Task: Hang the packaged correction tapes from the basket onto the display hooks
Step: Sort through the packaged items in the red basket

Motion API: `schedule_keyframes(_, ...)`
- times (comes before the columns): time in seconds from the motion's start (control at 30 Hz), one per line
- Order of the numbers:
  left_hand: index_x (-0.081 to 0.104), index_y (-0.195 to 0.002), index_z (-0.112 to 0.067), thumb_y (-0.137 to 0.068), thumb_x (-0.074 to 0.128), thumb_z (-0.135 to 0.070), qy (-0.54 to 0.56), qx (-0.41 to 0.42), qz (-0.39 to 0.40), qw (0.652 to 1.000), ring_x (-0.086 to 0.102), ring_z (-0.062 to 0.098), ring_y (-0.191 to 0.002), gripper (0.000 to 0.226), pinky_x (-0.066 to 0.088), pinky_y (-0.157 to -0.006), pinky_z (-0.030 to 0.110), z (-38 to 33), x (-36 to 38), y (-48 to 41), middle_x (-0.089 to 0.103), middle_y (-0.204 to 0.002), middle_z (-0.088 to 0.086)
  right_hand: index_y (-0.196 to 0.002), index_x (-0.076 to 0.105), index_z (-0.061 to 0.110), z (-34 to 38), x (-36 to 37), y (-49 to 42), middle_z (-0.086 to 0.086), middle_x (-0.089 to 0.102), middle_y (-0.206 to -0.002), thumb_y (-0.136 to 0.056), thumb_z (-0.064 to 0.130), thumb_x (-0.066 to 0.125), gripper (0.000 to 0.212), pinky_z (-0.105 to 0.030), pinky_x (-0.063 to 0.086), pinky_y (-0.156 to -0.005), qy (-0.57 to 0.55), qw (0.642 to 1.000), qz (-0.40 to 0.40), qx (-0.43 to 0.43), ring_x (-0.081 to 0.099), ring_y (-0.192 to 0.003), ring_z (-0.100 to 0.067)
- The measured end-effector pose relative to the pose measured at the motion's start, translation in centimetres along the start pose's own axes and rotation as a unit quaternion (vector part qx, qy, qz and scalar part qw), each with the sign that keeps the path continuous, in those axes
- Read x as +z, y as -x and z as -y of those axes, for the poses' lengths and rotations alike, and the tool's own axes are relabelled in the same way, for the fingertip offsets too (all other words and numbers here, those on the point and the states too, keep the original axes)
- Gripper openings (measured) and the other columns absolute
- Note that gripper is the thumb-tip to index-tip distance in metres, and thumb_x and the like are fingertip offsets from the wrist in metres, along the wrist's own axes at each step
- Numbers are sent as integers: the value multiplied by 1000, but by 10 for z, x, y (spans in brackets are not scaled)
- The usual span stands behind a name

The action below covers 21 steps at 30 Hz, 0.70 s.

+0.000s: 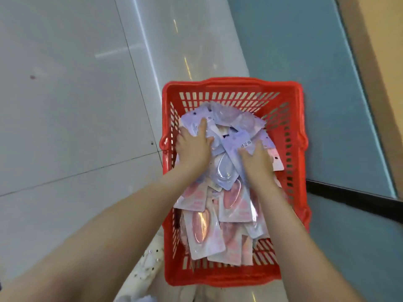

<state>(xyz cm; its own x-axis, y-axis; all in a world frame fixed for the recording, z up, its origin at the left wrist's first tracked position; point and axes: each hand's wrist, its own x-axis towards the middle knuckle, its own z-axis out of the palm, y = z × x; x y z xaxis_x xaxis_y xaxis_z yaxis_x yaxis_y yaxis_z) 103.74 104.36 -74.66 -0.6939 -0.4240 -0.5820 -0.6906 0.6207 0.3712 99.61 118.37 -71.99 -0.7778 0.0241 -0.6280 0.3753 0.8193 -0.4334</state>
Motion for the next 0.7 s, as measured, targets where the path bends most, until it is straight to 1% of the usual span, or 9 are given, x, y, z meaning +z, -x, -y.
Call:
schedule_keyframes(0.07,15,-152,-30,-99,43,-32,47,-19,5,999,28,42,-132,60,27,-110,49,-1,1,2,19,-149,27,-138,43,8,2,2,-4,-17,40,-139,-90,42,58,60,-38,35,-100,51,999,-13,14,42,-123,-34)
schedule_keyframes(0.13,14,-152,-23,-94,55,-29,101,-32,9,994,28,41,-133,71,27,-110,47,0,-6,6,23,-148,24,-129,51,8,0,-2,-2,-13,33,-135,-84,39,68,57,-27,38,-88,-9,999,3,31,50,-101,-23)
schedule_keyframes(0.2,17,-149,-16,-87,66,-23,152,-38,-8,988,30,37,-131,80,28,-109,42,1,-13,14,28,-145,21,-126,52,9,-2,-6,5,-11,28,-137,-82,33,73,54,-23,36,-79,-56,996,30,55,47,-81,-12)
schedule_keyframes(0.33,19,-147,-13,-82,68,-7,220,-34,-52,974,33,29,-131,82,28,-108,34,-3,-26,34,34,-142,13,-136,43,14,-3,-5,22,-7,17,-143,-79,28,75,66,-26,38,-91,-54,993,101,35,43,-115,-19)
schedule_keyframes(0.4,24,-147,-14,-82,62,-2,260,-21,-88,961,42,28,-126,76,35,-107,41,-3,-32,47,43,-138,9,-131,47,12,-5,3,29,-7,18,-143,-76,23,77,64,-24,35,-98,-44,993,107,0,36,-125,-19)
schedule_keyframes(0.5,20,-143,-22,-79,63,1,287,-35,-77,954,59,30,-100,81,50,-83,43,3,-39,69,55,-119,7,-130,46,8,-14,10,43,-8,15,-152,-74,20,79,66,-25,34,-99,-63,995,74,-24,30,-135,-22)
schedule_keyframes(0.57,15,-140,-26,-81,64,-1,283,-49,-64,956,62,30,-76,81,46,-59,35,7,-45,82,63,-101,14,-125,47,12,-20,4,57,-7,35,-143,-76,13,77,58,-24,36,-92,-131,991,28,-19,40,-129,-23)
schedule_keyframes(0.6,14,-139,-27,-81,64,-2,279,-49,-66,957,61,30,-71,80,44,-55,34,6,-49,87,64,-95,15,-119,47,17,-22,-2,65,-5,47,-132,-76,10,76,53,-28,40,-93,-183,983,5,-11,48,-121,-23)
schedule_keyframes(0.7,15,-134,-32,-80,64,0,304,-29,-49,951,63,32,-78,81,53,-68,43,-5,-75,102,59,-96,6,-112,52,17,-22,-39,94,1,65,-108,-78,6,74,42,-34,51,-89,-310,950,-30,18,63,-101,-18)
